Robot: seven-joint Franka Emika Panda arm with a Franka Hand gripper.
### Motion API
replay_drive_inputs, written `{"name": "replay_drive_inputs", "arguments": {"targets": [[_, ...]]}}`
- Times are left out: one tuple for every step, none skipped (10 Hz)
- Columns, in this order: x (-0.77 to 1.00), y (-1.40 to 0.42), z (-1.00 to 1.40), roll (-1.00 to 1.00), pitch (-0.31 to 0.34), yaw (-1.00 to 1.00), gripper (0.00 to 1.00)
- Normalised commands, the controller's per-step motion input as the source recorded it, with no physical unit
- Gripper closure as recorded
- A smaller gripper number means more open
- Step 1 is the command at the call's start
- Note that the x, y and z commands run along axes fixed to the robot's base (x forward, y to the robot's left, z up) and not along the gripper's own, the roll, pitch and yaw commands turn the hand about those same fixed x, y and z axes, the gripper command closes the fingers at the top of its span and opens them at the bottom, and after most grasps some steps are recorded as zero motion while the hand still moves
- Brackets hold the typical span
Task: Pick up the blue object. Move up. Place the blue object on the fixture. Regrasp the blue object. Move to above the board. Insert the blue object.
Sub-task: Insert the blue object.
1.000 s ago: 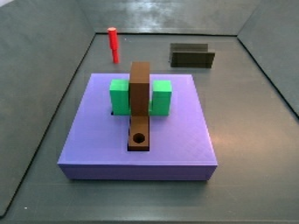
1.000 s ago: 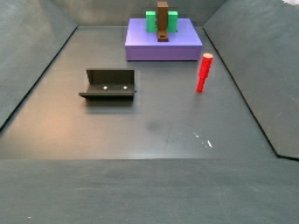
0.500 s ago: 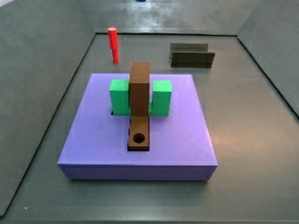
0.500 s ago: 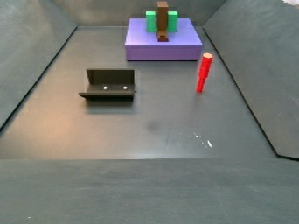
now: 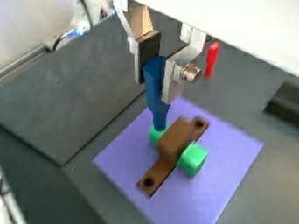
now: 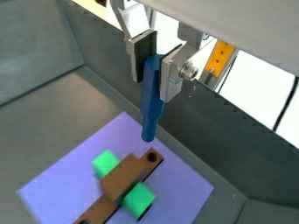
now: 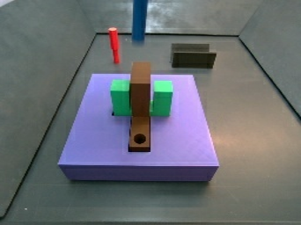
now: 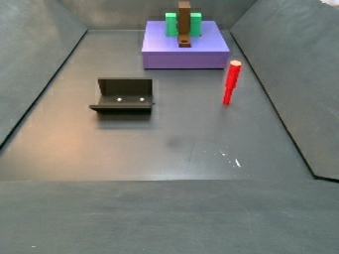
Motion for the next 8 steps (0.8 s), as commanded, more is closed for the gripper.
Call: {"name": "replay_drive_inputs", "arguments": {"targets": [[0.00,-0.76,-0.79,-0.06,-0.003,0.17,1.00],[0.00,-0.47,-0.80,-0.11,-0.054,0.06,1.00],[0.14,0.00,-0.94,0.00,-0.136,0.07,1.00],[0.15,0.07,-0.94,0.01,-0.134,0.17,1.00],[0.15,0.06,-0.94,0.00,-0.140,0.19,1.00],[0.00,-0.01,-0.58,0.04,-0.183,0.24,1.00],[-0.03,-0.14,-0.21,0.10,-0.131,0.25,1.00],[0.00,-0.11,0.00,0.06,0.000,0.03,1.00]]}}
